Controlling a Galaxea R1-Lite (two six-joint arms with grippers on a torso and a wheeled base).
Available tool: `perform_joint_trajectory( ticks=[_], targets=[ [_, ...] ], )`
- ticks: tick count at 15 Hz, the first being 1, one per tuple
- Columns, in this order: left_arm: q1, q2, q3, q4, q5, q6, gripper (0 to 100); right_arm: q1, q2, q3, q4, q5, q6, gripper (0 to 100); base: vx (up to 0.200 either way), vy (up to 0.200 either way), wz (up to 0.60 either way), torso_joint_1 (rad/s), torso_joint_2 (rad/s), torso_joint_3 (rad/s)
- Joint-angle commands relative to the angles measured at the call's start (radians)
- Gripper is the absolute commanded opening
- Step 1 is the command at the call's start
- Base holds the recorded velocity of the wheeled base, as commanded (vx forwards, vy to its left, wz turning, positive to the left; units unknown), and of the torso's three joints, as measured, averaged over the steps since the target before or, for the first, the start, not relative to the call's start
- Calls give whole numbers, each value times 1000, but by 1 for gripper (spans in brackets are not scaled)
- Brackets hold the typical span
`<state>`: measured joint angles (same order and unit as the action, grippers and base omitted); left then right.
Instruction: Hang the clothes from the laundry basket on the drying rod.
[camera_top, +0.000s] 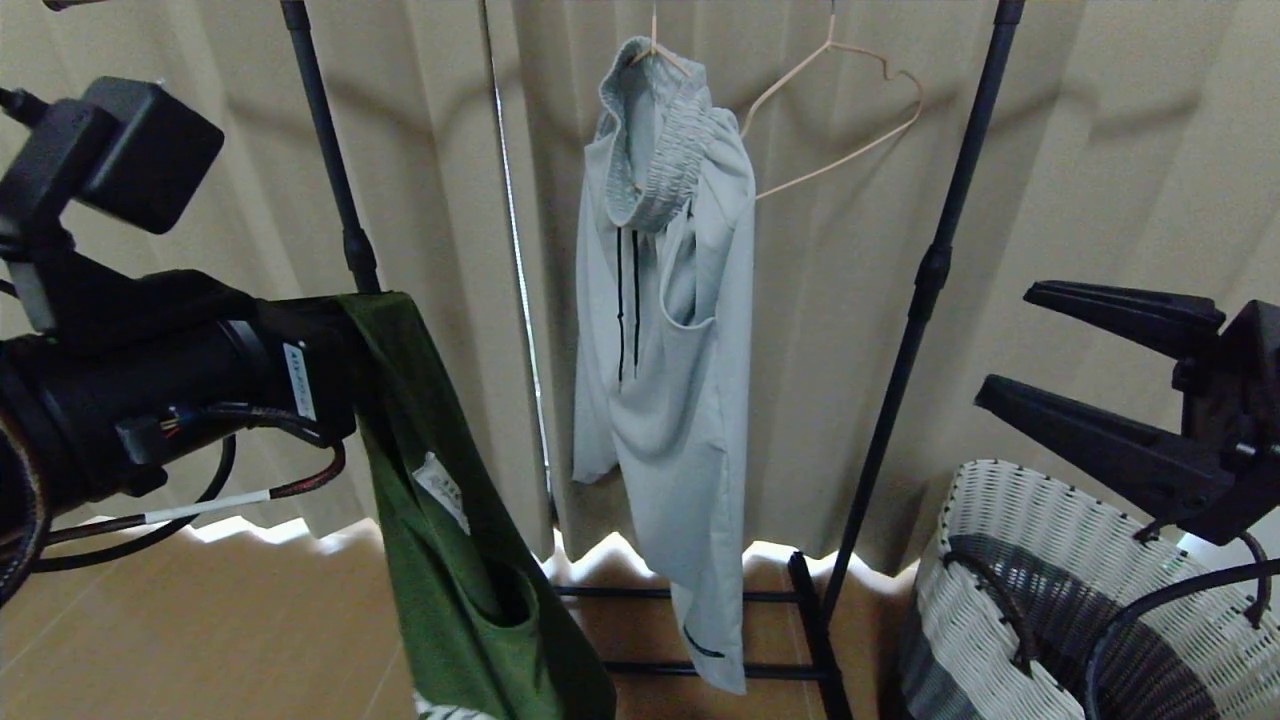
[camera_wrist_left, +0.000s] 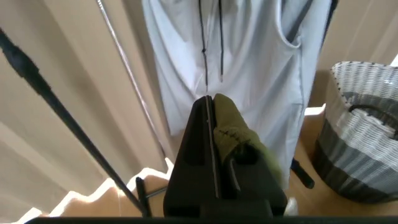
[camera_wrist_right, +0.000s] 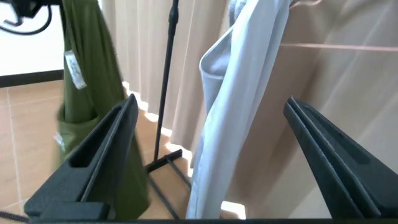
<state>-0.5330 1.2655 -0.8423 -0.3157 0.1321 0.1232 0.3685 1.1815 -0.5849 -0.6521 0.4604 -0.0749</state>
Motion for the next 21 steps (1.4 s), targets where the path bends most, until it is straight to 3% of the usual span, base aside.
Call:
perform_joint_trajectory(
  ticks=[1,4,5,6,9,13,15,17,21],
  targets=[
    [7,-6,35,0,3,0,0,-13,-14,23,6,-8,-3,100,0,0,0,0,0,0],
    [70,-94,118,4,23,12,0,-117,-14,62,16,-45,-17,100,0,0,0,0,0,0],
    [162,-206,223,7,21,36,0,-211,-10,146,8,-98,-109,100,0,0,0,0,0,0],
    [226,-275,281,7,18,36,0,-246,-8,217,-12,-143,-152,100,0,0,0,0,0,0],
    [358,-419,422,6,12,35,0,-318,10,381,-169,-240,-152,100,0,0,0,0,0,0],
    [357,-486,471,6,11,26,0,-329,36,447,-334,-255,-154,100,0,0,0,0,0,0],
    [354,-502,513,0,9,1,0,-342,38,453,-342,-275,-154,100,0,0,0,0,0,0],
    [352,-509,506,1,-66,-19,0,-372,33,471,-345,-284,-152,100,0,0,0,0,0,0],
    [352,-509,528,3,-117,-5,0,-399,36,465,-345,-284,-151,100,0,0,0,0,0,0]
  ],
)
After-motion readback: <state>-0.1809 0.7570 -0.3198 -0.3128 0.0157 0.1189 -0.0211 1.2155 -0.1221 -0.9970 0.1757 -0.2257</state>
